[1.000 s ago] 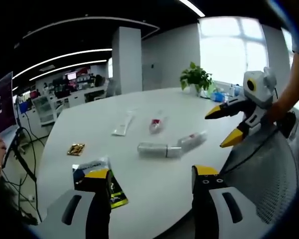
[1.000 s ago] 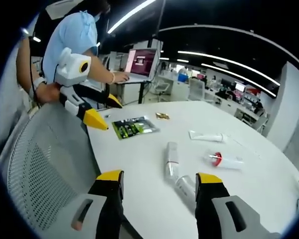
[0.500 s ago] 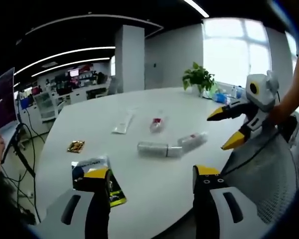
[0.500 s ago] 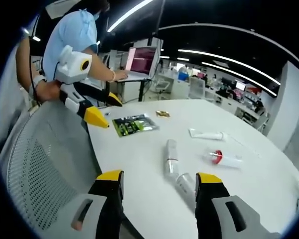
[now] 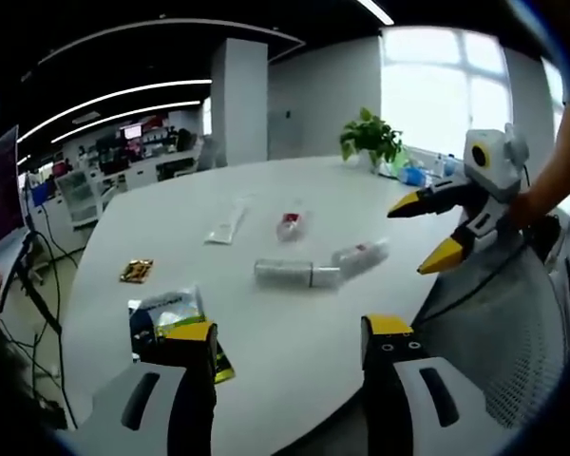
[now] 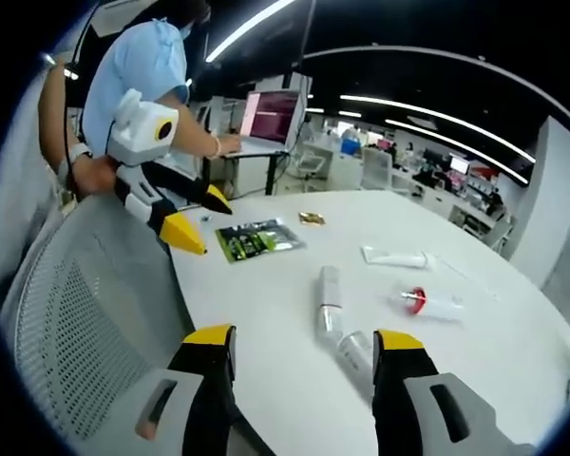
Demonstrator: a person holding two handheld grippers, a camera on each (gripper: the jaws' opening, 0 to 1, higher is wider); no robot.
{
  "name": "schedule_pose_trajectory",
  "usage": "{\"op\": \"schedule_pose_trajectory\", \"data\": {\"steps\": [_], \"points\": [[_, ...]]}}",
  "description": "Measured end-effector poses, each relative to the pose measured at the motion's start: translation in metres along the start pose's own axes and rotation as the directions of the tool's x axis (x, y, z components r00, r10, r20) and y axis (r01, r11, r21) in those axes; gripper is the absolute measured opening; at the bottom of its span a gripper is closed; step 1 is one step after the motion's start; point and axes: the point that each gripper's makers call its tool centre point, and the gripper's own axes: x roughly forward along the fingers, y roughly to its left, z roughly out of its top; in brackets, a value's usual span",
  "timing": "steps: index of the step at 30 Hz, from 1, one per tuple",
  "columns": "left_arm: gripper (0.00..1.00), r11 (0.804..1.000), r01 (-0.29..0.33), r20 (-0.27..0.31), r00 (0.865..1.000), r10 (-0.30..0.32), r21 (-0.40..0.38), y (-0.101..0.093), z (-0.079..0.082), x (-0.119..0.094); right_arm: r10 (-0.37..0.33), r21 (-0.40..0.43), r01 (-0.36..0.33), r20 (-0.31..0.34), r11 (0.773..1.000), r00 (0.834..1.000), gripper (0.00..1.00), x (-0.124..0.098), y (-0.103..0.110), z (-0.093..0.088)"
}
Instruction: Arrange the skincare products in the storage area until every visible bottle or jar stands upright without overlapping.
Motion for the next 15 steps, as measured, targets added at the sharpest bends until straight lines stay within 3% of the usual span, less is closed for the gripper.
{"op": "schedule_pose_trajectory", "data": {"steps": [9,15], "points": [[0.54,1.0,-0.007,-0.002,1.0,0.007,0.014,0.0,-0.0002,-0.0006,-0.002,0.01,0.002,0.001,1.0,1.0,0.56,-0.0004,-0.0021,-0.0008],[0.54,0.999,-0.032,-0.01,0.999,0.032,0.007,0.0059,-0.002,-0.0009,0.052,0.019,-0.052,-0.014,0.998,0.999,0.56,0.0022,0.0078,-0.0032]]}}
